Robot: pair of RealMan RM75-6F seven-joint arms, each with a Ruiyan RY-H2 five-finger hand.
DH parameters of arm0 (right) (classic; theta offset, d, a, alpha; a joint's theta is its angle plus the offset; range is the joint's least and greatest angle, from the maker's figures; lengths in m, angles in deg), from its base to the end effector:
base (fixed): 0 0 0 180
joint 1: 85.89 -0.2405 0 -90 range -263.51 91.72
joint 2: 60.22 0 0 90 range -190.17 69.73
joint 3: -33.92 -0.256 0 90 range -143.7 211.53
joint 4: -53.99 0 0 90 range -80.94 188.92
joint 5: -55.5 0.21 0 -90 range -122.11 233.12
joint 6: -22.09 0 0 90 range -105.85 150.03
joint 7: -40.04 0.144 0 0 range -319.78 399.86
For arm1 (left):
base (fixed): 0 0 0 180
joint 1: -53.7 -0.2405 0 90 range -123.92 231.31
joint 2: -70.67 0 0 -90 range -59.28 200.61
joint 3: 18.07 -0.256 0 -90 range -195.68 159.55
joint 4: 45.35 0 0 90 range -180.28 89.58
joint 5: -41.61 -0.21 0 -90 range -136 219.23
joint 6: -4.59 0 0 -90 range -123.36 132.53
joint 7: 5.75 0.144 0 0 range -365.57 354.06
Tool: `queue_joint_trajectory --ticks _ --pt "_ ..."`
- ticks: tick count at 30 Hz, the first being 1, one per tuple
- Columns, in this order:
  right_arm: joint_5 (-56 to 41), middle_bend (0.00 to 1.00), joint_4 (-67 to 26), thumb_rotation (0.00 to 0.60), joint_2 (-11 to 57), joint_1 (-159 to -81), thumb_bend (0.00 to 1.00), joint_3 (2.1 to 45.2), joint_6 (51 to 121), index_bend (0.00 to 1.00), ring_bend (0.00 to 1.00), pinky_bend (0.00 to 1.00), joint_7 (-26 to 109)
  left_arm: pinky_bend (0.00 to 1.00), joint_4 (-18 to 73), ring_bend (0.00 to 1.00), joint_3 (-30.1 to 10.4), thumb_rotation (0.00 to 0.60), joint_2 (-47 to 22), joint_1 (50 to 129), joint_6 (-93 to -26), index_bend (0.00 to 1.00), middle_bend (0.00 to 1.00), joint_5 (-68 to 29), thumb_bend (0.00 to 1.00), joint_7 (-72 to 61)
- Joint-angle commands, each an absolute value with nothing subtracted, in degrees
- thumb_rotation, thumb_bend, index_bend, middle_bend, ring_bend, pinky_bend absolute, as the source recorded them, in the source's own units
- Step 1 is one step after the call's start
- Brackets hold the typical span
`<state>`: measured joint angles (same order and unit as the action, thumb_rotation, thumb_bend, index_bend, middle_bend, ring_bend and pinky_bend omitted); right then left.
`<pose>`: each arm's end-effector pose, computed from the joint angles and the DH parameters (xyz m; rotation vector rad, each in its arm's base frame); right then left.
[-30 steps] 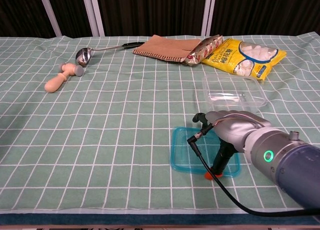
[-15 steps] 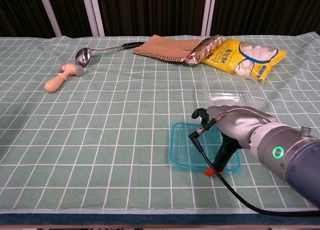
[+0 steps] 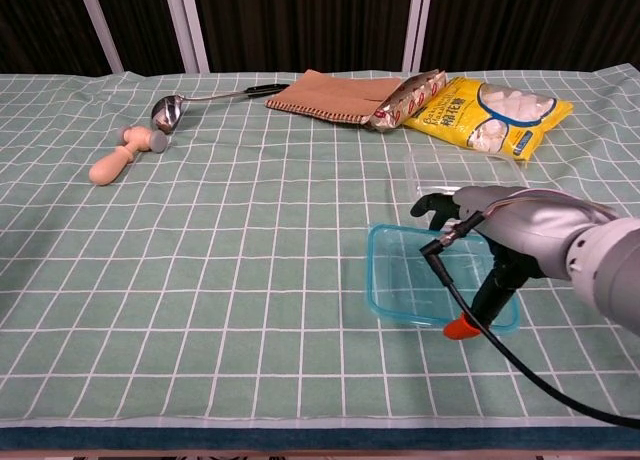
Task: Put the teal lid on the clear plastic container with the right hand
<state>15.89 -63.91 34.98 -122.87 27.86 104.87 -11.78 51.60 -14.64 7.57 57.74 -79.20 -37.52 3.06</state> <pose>-0.1081 -0.2282 -0.0229 1.7277 -1.2163 0.6807 -0.3150 0.1766 0.1614 -1.3252 -0.9095 -0.7593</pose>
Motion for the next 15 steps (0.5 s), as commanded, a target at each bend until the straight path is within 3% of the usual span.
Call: queue_joint_trajectory --ticks 1,8,15 --pt "15.2 0.48 -65.2 0.6 33.2 -122.2 0.28 28.2 104.8 0.12 0.09 0.0 -10.8 0.0 51.6 0.0 -14.7 0.6 7.5 57.7 -79.2 0.08 0.0 -37.6 0.33 3.1" --pt "15.1 0.48 -67.3 0.6 30.1 -122.3 0.29 26.9 104.0 0.12 0.09 0.0 -9.7 0.0 51.6 0.0 -14.7 0.6 7.5 57.7 -79.2 0.08 0.0 -37.5 0.33 3.2" --pt "18.9 0.48 -69.8 0.6 25.9 -124.3 0.29 22.3 102.0 0.12 0.09 0.0 -9.4 0.0 51.6 0.0 -14.6 0.6 7.5 57.8 -79.1 0.08 0.0 -37.4 0.33 3.1"
